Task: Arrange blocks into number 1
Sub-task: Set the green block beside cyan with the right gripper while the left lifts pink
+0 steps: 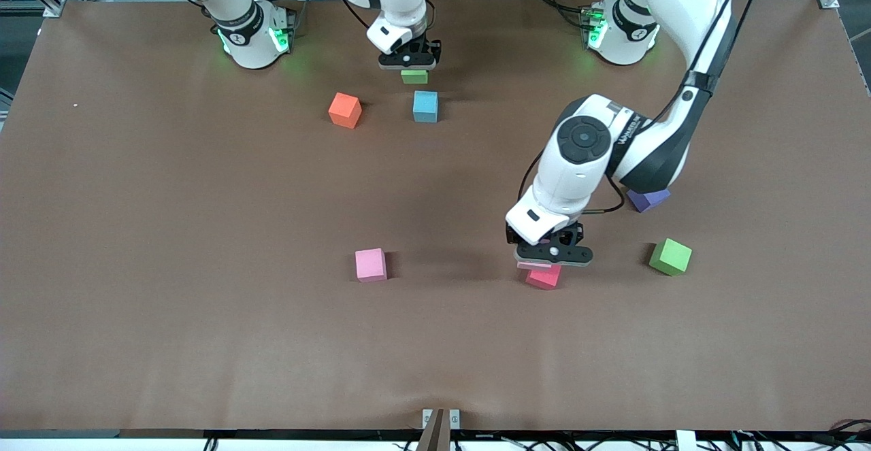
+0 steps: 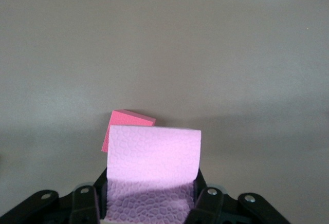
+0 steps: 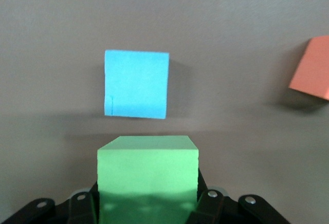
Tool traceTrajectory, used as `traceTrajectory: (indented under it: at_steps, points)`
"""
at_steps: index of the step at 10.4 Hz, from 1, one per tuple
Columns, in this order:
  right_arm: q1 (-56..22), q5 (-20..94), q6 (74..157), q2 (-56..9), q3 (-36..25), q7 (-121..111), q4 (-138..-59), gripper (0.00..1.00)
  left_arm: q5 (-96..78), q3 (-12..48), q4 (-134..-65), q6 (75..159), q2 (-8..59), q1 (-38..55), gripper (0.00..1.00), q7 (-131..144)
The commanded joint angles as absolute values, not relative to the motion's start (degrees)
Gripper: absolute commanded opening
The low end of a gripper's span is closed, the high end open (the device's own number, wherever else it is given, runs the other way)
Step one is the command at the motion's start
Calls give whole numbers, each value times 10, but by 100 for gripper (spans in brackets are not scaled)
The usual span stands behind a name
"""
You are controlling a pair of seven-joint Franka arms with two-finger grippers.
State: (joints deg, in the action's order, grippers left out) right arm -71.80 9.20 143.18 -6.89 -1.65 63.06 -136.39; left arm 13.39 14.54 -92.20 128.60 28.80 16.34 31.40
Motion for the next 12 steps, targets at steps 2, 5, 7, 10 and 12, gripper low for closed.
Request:
traceTrajectory:
  at_steps: [2,5,7,10,12]
  points:
    - [-740,105,1460,-96,-22,638,-1367,0,114,153,-930,1241,262,157,0,303]
    - [-742,105,1509,-131,-22,643,-1366,0,113,153,-933,1241,272,157,0,302]
    - [-742,105,1527,-150,-23,643,-1364,0,114,153,-940,1241,272,159,0,294]
    - [-737,105,1528,-154,-23,643,-1361,0,113,154,-939,1241,272,163,0,288]
    - [-737,105,1530,-163,-23,643,-1355,0,113,157,-939,1241,271,163,0,285]
